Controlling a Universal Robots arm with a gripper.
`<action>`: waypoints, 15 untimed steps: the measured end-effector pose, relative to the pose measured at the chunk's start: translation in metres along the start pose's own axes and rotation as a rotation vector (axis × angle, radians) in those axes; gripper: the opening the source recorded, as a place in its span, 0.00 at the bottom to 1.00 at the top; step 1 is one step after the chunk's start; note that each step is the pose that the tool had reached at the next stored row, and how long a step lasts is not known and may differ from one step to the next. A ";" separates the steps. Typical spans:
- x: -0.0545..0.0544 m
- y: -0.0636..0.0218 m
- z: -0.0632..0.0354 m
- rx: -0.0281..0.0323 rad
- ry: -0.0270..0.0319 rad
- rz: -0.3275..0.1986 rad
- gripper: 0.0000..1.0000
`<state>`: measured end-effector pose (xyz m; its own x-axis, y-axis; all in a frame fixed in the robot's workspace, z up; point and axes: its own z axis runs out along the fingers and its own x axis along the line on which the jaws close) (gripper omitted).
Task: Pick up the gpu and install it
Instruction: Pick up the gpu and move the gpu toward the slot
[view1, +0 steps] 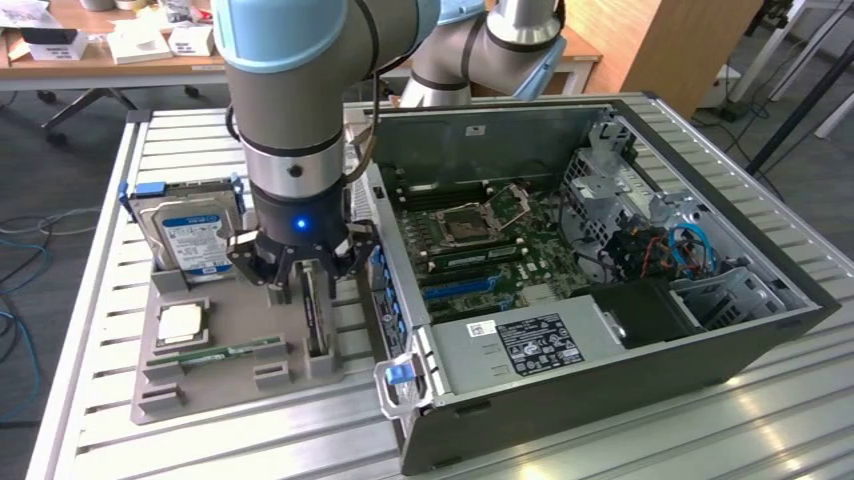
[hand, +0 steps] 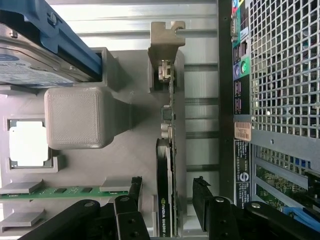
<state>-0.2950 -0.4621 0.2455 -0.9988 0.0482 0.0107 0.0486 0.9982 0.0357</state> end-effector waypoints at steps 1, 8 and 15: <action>0.000 0.0000 0.0003 0.0001 0.0001 0.000 0.53; 0.001 0.0000 0.0020 0.0000 0.0000 0.000 0.53; 0.001 -0.0001 0.0056 0.0001 0.0001 0.000 0.53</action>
<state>-0.2959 -0.4620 0.2399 -0.9988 0.0481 0.0108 0.0485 0.9982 0.0356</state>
